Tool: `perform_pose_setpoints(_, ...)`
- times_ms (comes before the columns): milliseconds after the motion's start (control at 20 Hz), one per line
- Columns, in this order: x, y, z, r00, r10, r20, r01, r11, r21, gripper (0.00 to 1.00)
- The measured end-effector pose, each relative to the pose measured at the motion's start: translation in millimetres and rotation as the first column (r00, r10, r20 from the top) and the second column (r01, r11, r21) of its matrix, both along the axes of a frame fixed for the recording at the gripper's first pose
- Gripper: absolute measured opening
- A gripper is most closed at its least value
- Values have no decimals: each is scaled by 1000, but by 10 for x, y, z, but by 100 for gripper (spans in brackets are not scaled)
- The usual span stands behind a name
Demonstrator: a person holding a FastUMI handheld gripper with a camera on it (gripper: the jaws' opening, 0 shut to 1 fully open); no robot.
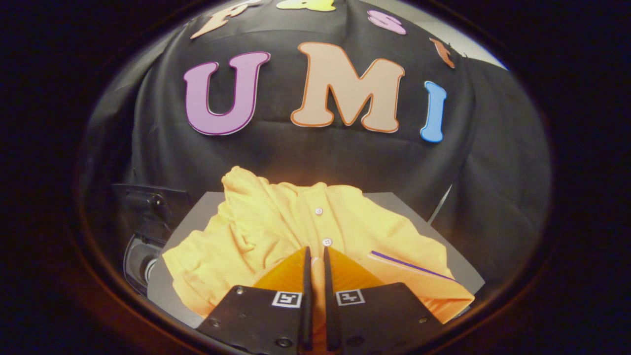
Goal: Put the clothes into the washing machine and then close the washing machine lid.
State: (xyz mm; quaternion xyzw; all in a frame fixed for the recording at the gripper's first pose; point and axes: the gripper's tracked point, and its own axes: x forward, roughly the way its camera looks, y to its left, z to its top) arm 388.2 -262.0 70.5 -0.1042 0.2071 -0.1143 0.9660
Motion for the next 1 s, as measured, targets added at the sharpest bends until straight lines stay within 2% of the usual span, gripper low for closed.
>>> perform_pose_setpoints(200, -179, 326, 53, 999, 24, 28, -27, 996, 86, 3)
perform_pose_setpoints(350, -269, 645, 280, 993, 60, 101, -74, 986, 149, 2)
perform_pose_setpoints(500, -319, 885, 557, 982, 73, 173, -100, 982, 157, 2)
perform_pose_setpoints(700, -343, 1144, 786, 974, 99, 202, -133, 977, 164, 2)
perform_pose_setpoints(850, -347, 1096, 864, 975, 100, 199, -127, 984, 128, 2)
perform_pose_setpoints(1000, -348, 1148, 981, 970, 86, 226, -132, 972, 195, 2)
